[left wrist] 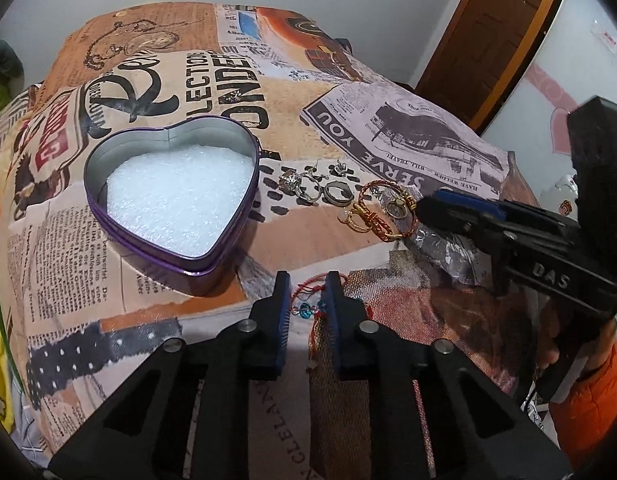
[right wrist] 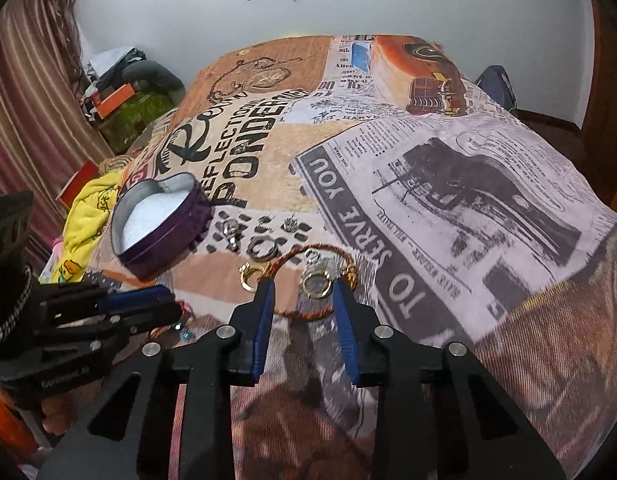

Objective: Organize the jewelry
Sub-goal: 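Grasp the red-and-blue beaded bracelet with the left gripper while the right grasps a gold ring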

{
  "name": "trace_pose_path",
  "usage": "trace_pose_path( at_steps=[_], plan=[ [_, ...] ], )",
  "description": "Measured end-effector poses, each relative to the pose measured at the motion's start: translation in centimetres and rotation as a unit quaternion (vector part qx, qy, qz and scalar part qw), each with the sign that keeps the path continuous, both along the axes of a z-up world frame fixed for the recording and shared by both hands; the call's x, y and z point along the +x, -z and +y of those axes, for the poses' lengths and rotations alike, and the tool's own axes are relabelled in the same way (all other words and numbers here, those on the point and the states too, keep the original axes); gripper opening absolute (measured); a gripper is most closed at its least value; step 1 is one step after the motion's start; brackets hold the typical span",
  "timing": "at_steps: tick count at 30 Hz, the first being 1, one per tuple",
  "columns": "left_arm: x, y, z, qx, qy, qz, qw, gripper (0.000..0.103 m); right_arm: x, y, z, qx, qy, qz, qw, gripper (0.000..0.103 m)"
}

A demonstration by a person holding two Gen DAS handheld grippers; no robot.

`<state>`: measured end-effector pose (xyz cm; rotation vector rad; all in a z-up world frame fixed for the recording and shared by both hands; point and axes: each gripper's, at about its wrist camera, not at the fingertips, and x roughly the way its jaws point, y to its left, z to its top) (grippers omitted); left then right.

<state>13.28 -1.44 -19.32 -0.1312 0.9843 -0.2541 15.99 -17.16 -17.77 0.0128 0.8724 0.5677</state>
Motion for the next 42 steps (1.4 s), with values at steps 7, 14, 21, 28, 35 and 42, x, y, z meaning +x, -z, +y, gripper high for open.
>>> trace_pose_path(
  at_steps=[7, 14, 21, 28, 35, 42],
  plan=[
    [0.3, 0.2, 0.3, -0.011, -0.006, -0.002, 0.9999, 0.002, 1.2, 1.4, 1.1, -0.026, -0.004, 0.014, 1.0, 0.021],
    [0.2, 0.1, 0.4, -0.017, -0.006, -0.006, 0.9998, 0.0, 1.2, 2.2, 1.7, -0.058, -0.009, 0.014, 0.998, 0.017],
    [-0.5, -1.8, 0.4, -0.024, -0.006, -0.033, 0.9992, 0.0, 0.8, 1.7, 1.8, -0.065, -0.005, 0.005, 0.998, 0.016],
    [-1.3, -4.4, 1.2, -0.024, -0.012, -0.065, 0.9975, 0.0, -0.3, -0.6, 1.4, -0.049, -0.001, -0.012, 0.999, 0.016],
    [-1.1, -3.8, 1.0, -0.01, 0.0, -0.037, 0.9993, 0.022, -1.4, -3.0, 1.2, -0.032, 0.001, -0.042, 0.999, 0.016],
    [-1.4, -1.5, -0.1, -0.006, 0.005, 0.006, 1.0, 0.049, -2.1, -3.3, 1.1, -0.025, 0.003, -0.044, 0.999, 0.016]
  ],
)
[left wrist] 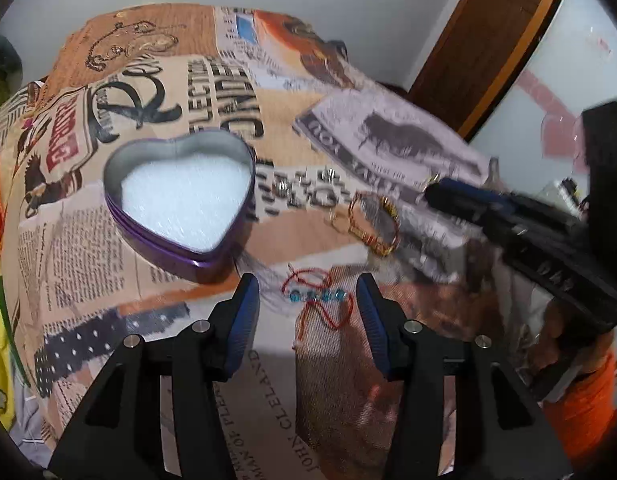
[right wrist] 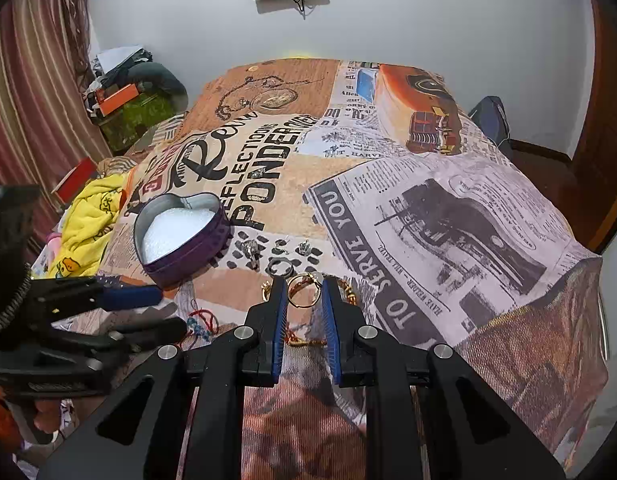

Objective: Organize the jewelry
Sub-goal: 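Grasp the red-and-blue beaded bracelet with the left gripper while the right grasps a gold ring, then drop the beaded bracelet into the heart tin with the left gripper while the right carries the ring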

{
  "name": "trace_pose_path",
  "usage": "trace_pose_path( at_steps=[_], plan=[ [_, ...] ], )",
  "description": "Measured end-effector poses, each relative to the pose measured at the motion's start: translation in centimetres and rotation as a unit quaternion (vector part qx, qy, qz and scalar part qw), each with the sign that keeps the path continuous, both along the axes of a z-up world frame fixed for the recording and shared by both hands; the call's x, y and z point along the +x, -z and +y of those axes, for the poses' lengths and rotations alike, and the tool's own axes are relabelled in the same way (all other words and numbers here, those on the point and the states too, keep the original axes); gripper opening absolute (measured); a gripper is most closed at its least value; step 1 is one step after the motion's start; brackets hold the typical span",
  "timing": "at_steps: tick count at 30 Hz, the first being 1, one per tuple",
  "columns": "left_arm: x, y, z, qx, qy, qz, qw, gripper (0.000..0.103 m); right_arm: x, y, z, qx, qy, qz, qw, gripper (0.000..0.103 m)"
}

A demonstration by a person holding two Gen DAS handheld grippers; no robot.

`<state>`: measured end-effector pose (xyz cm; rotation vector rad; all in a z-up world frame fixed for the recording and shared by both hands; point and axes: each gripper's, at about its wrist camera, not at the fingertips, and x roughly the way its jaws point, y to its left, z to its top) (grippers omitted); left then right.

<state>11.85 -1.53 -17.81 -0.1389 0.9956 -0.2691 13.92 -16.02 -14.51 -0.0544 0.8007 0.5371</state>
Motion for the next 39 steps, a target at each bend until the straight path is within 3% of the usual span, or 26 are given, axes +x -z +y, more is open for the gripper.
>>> trace_pose_path(
  at_steps=[3, 8, 12, 14, 16, 30, 39],
  plan=[
    [0.2, 1.0, -0.8, 0.023, 0.006, 0.007, 0.9997, 0.049, -0.4, 0.0, -0.2, 0.002, 0.002, 0.001, 1.0, 0.016],
    [0.2, 1.7, -2.0, 0.059, 0.018, -0.019, 0.9979, 0.047, -0.6, -0.1, -0.6, 0.008, 0.005, 0.0, 1.0, 0.016],
    [0.0, 2.0, -2.7, 0.076, 0.037, -0.026, 0.9961, 0.019, -0.7, -0.1, -0.9, 0.01, 0.005, -0.001, 1.0, 0.016],
    [-0.1, 1.9, -2.8, 0.075, 0.04, -0.026, 0.996, 0.017, -0.8, -0.2, -0.9, 0.011, 0.004, -0.003, 1.0, 0.016],
    [-0.2, 1.2, -2.5, 0.061, 0.04, -0.026, 0.997, 0.006, -0.9, -0.3, -0.9, 0.012, 0.004, -0.004, 1.0, 0.016],
    [-1.1, -4.8, 1.7, 0.024, -0.014, -0.096, 0.995, 0.006, -0.8, -1.8, 1.7, 0.028, -0.022, -0.023, 0.999, 0.016],
    [-0.9, -8.5, 4.9, 0.022, -0.054, -0.151, 0.9868, 0.006, -0.5, -3.1, 4.6, 0.039, -0.05, -0.039, 0.997, 0.016]
  ],
)
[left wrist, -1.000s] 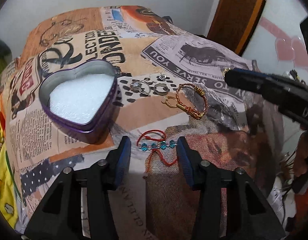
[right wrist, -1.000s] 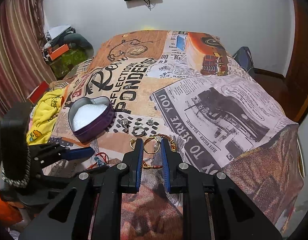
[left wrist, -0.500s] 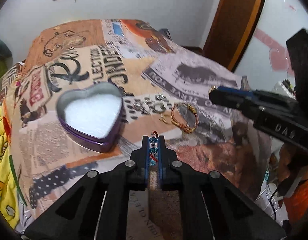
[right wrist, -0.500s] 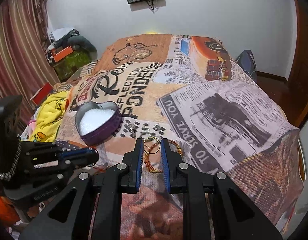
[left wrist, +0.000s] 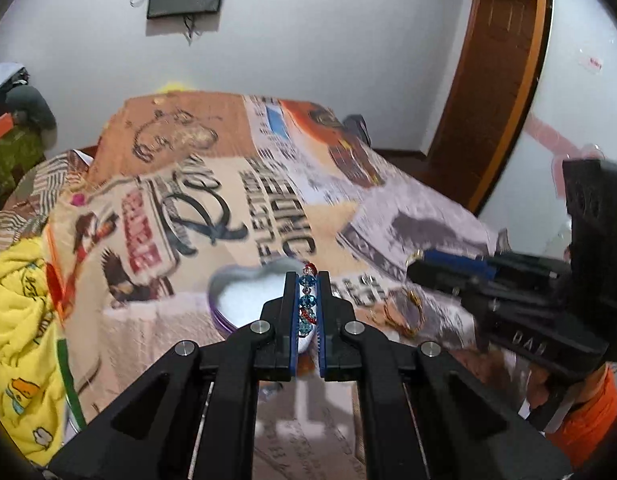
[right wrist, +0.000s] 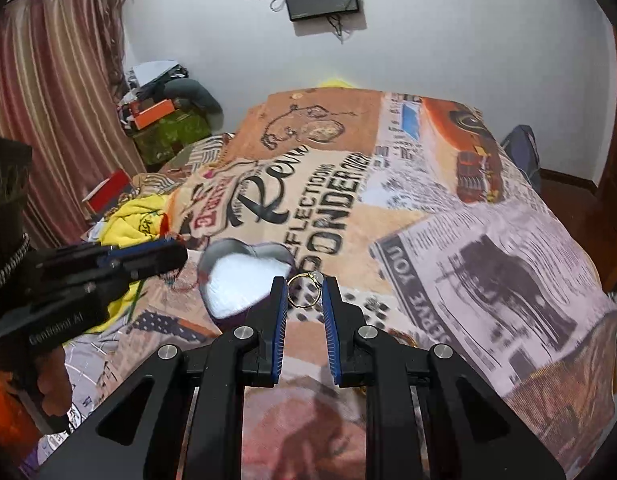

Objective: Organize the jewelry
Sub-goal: 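Drop the beaded bracelet into the heart tin with the left gripper while the right carries the ring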

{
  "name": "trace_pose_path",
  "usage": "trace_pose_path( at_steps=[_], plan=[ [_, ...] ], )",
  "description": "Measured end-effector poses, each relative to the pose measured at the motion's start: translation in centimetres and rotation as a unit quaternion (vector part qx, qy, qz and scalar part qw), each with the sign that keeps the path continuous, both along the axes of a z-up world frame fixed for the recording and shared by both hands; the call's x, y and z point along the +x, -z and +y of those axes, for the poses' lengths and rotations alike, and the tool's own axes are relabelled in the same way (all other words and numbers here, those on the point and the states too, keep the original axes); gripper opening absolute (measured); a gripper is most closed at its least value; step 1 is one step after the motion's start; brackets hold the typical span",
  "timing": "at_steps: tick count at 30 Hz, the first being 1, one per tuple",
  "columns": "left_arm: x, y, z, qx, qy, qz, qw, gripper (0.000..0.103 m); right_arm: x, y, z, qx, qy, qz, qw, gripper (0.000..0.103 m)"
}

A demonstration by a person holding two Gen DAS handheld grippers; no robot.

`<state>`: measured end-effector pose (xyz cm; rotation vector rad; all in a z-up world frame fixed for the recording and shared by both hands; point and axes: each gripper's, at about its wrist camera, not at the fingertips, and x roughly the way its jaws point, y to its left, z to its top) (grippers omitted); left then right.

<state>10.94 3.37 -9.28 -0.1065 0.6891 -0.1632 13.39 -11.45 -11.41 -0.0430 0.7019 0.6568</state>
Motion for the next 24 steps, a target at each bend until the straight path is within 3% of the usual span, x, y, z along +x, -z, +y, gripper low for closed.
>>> trace_pose_path(
  at_steps=[11, 17, 24],
  plan=[
    [2.1, -1.2, 3.3, -0.025, -0.025, -0.024, 0.9991, 0.006, 1.4, -0.7, 3.1, 0.007, -0.022, -0.013, 1.0, 0.016],
    [3.7, 1.0, 4.2, -0.053, -0.017, 0.01, 0.9984, 0.006, 2.5, 0.6, 5.0, -0.005, -0.043, 0.002, 0.999, 0.016],
    [5.1, 4.2, 4.5, -0.055, -0.019, 0.056, 0.9967, 0.006, 3.6, 3.3, 6.7, -0.031, -0.06, 0.03, 0.997, 0.016]
  ],
)
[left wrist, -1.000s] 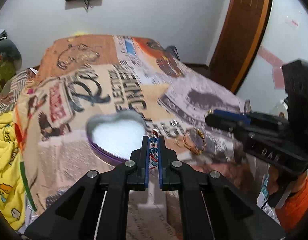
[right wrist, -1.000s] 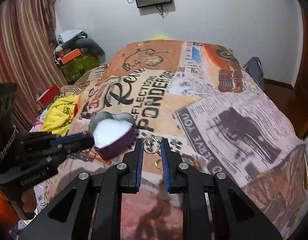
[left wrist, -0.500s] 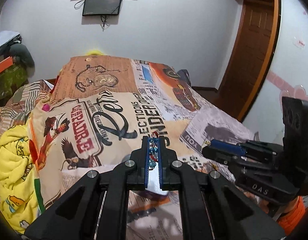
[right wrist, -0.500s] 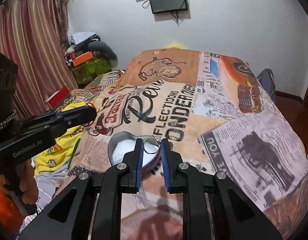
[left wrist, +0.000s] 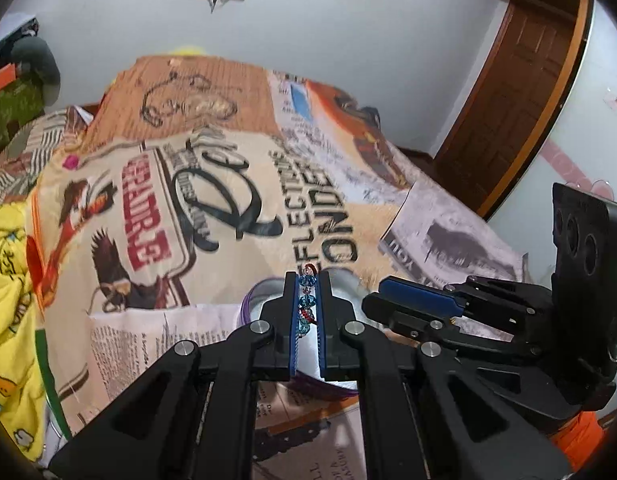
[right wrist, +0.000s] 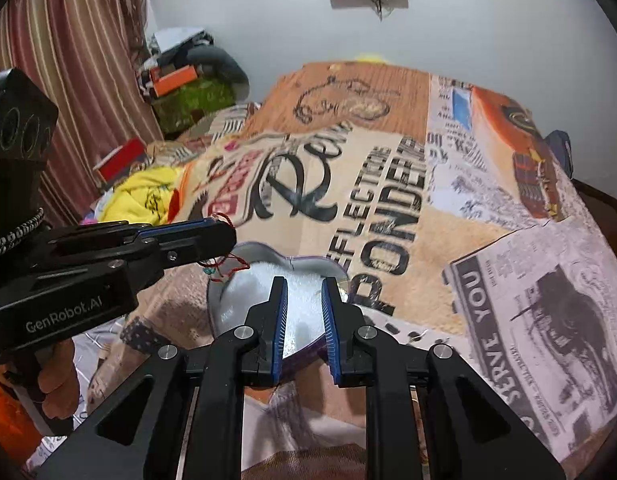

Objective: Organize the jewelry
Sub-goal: 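Drop the beaded bracelet into the heart tin with the left gripper while the right carries the ring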

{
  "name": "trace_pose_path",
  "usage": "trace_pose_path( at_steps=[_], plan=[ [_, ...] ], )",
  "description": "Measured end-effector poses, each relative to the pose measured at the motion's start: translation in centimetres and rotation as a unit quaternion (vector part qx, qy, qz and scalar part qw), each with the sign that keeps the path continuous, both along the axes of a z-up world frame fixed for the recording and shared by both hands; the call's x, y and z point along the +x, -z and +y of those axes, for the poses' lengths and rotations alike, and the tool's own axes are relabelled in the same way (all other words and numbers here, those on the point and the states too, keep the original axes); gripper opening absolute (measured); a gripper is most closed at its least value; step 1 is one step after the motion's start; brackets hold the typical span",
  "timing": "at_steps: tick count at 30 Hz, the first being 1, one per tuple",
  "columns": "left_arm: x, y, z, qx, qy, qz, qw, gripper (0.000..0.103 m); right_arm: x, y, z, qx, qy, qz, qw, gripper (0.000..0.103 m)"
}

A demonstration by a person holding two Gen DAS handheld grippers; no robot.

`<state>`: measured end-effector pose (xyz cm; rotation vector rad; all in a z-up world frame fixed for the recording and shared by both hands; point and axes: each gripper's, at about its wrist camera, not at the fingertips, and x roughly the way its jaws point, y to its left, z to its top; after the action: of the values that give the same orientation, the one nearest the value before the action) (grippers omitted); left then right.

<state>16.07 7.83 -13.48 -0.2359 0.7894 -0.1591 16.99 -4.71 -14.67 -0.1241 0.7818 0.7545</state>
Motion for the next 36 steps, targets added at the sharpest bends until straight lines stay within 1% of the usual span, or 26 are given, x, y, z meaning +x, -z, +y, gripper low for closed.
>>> trace_pose_path(
  at_steps=[6, 12, 14, 16, 17, 19, 21, 23, 26, 30, 31, 33, 35, 36],
  plan=[
    [0.6, 1.3, 0.1, 0.004, 0.008, 0.021, 0.9997, 0.006, 0.1, 0.8, 0.0, -0.004, -0.004, 0.012, 1.0, 0.016],
    [0.4, 1.2, -0.3, 0.015, 0.014, 0.019, 0.9996, 0.007, -0.3, 0.0, -2.0, 0.001, 0.013, 0.001, 1.0, 0.016],
    [0.4, 1.0, -0.4, 0.02, 0.013, 0.019, 0.9995, 0.012, -0.4, -0.3, -2.8, -0.001, 0.023, -0.005, 1.0, 0.016],
    [0.2, 0.8, -0.6, 0.028, 0.009, 0.016, 0.9995, 0.021, -0.5, -0.6, -3.8, -0.002, 0.034, -0.009, 0.999, 0.016],
    [0.1, 0.7, -0.6, 0.029, 0.007, 0.014, 0.9994, 0.024, -0.5, -0.8, -4.4, -0.004, 0.041, -0.01, 0.999, 0.016],
    [-0.2, 0.4, -0.7, 0.036, 0.0, 0.009, 0.9993, 0.033, -0.2, -1.0, -5.0, -0.009, 0.047, -0.01, 0.999, 0.016],
    [-0.3, 0.3, -0.6, 0.043, -0.004, 0.006, 0.9991, 0.036, 0.1, -0.9, -5.4, -0.018, 0.052, -0.011, 0.998, 0.016],
    [-0.3, 0.4, -0.6, 0.051, -0.008, 0.007, 0.9986, 0.037, 0.6, -0.3, -5.3, -0.027, 0.05, -0.002, 0.998, 0.016],
    [0.0, 1.1, -0.3, 0.055, -0.012, 0.02, 0.9982, 0.037, 1.6, 0.9, -4.7, -0.046, 0.045, 0.009, 0.998, 0.016],
    [0.2, 1.8, 0.5, 0.068, -0.032, 0.026, 0.9969, 0.037, 2.4, 1.9, -3.9, -0.064, 0.03, 0.018, 0.997, 0.016],
    [0.3, 2.0, 0.8, 0.069, -0.038, 0.028, 0.9965, 0.037, 2.5, 2.0, -3.6, -0.07, 0.025, 0.019, 0.997, 0.017],
    [0.6, 2.3, 1.6, 0.065, -0.049, 0.034, 0.9961, 0.037, 2.7, 2.3, -2.9, -0.087, 0.014, 0.015, 0.996, 0.02],
    [0.7, 2.6, 2.3, 0.059, -0.058, 0.039, 0.9958, 0.037, 2.8, 2.6, -2.4, -0.101, 0.002, 0.01, 0.995, 0.021],
    [0.8, 2.7, 2.8, 0.049, -0.059, 0.041, 0.9962, 0.037, 2.9, 2.7, -2.3, -0.103, -0.004, 0.011, 0.995, 0.021]
  ],
)
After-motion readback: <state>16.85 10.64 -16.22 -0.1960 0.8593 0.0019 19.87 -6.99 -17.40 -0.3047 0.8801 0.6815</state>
